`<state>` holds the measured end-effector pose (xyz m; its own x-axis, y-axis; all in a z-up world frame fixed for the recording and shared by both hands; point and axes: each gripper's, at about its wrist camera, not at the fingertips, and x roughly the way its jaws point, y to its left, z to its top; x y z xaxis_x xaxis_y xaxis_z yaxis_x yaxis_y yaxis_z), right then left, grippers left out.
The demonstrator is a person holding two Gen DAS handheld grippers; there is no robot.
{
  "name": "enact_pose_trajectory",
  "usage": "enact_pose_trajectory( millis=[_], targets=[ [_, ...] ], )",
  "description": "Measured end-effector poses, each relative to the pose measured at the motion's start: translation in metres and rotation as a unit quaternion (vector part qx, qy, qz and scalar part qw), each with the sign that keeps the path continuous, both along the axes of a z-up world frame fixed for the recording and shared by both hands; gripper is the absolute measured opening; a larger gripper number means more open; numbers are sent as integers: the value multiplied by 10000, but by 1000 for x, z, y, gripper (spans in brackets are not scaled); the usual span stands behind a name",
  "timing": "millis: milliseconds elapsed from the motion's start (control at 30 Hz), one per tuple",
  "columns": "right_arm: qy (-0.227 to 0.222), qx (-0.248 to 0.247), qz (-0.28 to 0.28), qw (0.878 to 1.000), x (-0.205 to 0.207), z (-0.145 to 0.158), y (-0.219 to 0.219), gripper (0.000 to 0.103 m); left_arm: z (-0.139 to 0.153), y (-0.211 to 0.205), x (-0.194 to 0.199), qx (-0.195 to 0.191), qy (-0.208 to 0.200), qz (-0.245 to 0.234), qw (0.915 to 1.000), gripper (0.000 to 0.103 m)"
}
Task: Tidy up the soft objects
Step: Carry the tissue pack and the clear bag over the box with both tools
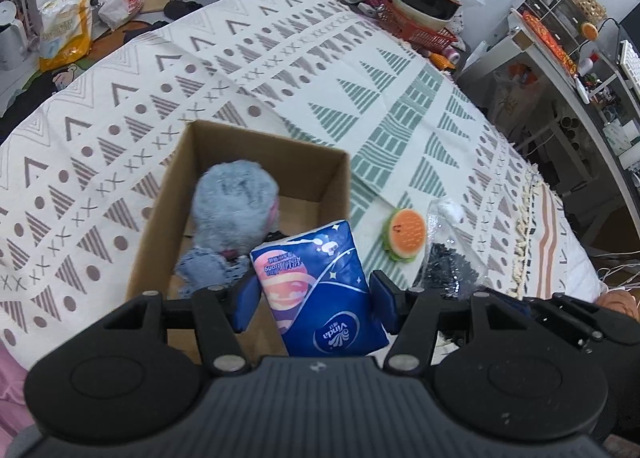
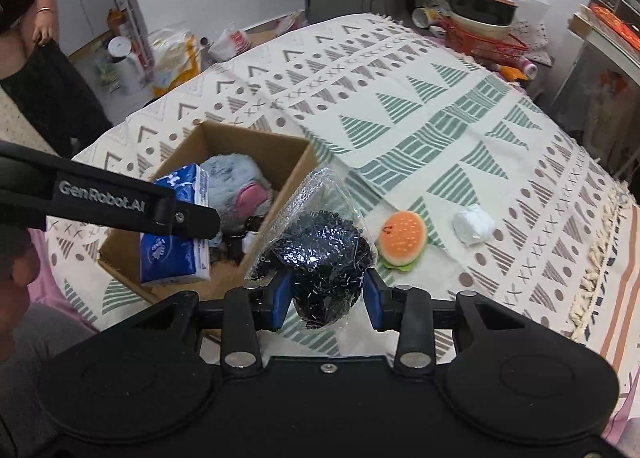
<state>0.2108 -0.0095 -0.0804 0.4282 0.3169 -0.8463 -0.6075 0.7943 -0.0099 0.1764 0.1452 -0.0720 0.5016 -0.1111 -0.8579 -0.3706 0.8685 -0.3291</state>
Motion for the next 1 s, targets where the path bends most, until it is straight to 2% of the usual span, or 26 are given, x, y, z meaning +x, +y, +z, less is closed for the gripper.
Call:
enact_pose_trajectory(
  millis=[267,500,833,1000],
  targets=[
    [277,-205,368,9987,-1,-3,28,37,-22,22,-6,-97,268,28,9996,58],
    [382,-486,597,9963,2,-7,45,37,-42,38,-5,-329,472,137,9982,58],
    [498,-776,579,9941,13,-14,54,38,-61,52,3,-457,651,194,9966,58],
    [569,-1147,485,9906,17,-21,58,38,-66,55,8,-401,713,127,9966,58]
  ],
)
